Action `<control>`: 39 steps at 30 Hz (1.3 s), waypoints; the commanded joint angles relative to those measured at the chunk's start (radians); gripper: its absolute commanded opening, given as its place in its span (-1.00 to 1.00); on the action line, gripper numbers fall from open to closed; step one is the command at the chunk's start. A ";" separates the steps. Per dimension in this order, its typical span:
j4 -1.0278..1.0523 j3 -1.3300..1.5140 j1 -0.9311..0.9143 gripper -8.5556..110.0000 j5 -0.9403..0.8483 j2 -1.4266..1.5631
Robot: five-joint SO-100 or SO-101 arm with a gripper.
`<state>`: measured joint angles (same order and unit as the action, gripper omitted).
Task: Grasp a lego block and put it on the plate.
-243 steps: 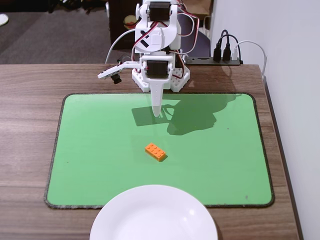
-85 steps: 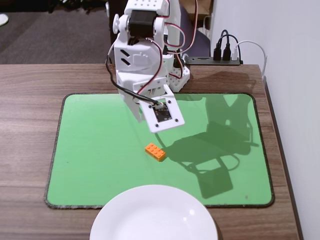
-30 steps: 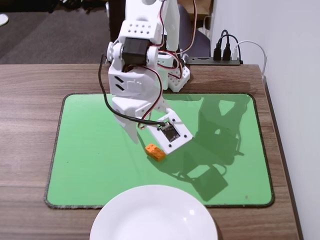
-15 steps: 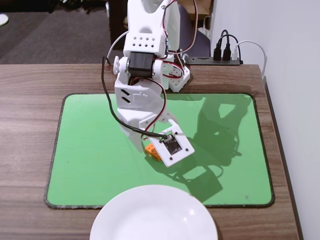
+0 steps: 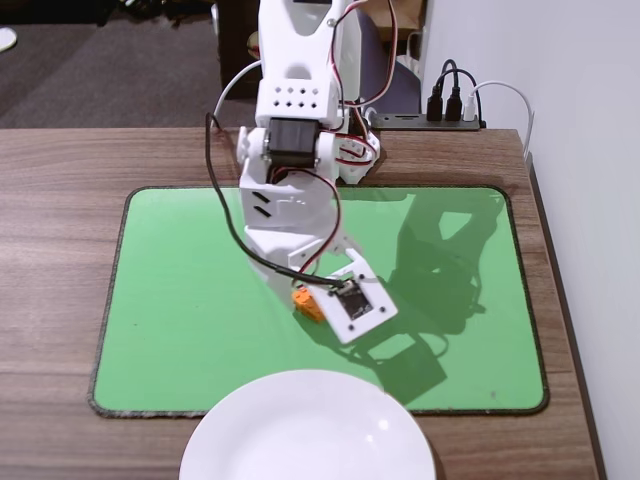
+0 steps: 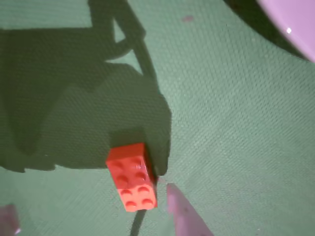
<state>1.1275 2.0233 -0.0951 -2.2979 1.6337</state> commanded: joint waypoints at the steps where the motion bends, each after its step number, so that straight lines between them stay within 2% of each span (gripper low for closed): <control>1: -0.009 -0.005 0.002 -0.25 0.008 0.000; 23: -0.035 -0.005 -0.011 -0.30 0.009 -0.028; 33: -0.049 -0.005 -0.018 -0.64 0.009 -0.040; 39: -0.052 -0.005 -0.020 -0.70 0.009 -0.040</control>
<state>1.0861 2.0233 -0.1120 -2.2933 1.5892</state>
